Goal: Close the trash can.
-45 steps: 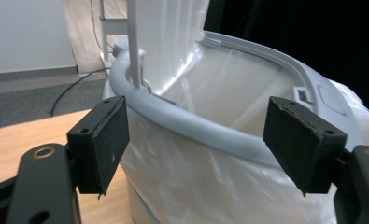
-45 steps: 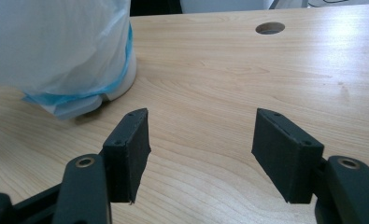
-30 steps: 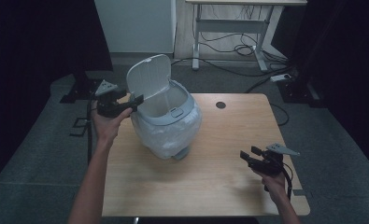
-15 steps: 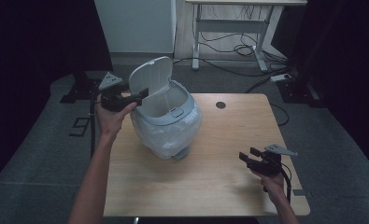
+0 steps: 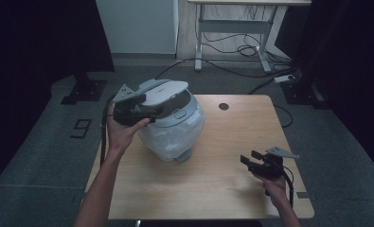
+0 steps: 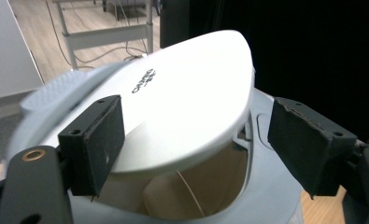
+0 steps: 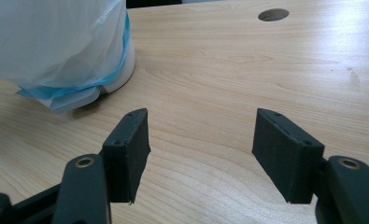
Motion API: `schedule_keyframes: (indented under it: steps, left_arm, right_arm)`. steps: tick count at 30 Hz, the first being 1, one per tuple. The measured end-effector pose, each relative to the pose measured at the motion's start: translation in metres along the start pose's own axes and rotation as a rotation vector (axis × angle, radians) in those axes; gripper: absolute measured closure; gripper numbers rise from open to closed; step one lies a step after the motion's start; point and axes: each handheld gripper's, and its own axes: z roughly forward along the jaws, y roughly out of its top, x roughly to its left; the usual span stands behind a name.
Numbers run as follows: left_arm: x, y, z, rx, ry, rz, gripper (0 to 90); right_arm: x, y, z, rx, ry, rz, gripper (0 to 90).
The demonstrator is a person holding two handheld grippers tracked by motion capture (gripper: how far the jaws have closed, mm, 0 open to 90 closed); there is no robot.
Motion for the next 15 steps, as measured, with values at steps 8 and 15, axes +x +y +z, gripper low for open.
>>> schedule_keyframes:
  steps: [8,15]
  left_arm:
    - [0.005,-0.01,0.015,0.042,0.062,-0.046,19.5]
    - [0.002,-0.007,0.029,0.039,0.148,-0.018,20.7]
  right_arm:
    - [-0.001,-0.002,0.002,0.014,0.008,0.011,35.5]
    - [-0.001,-0.003,0.005,0.028,0.007,0.008,35.3]
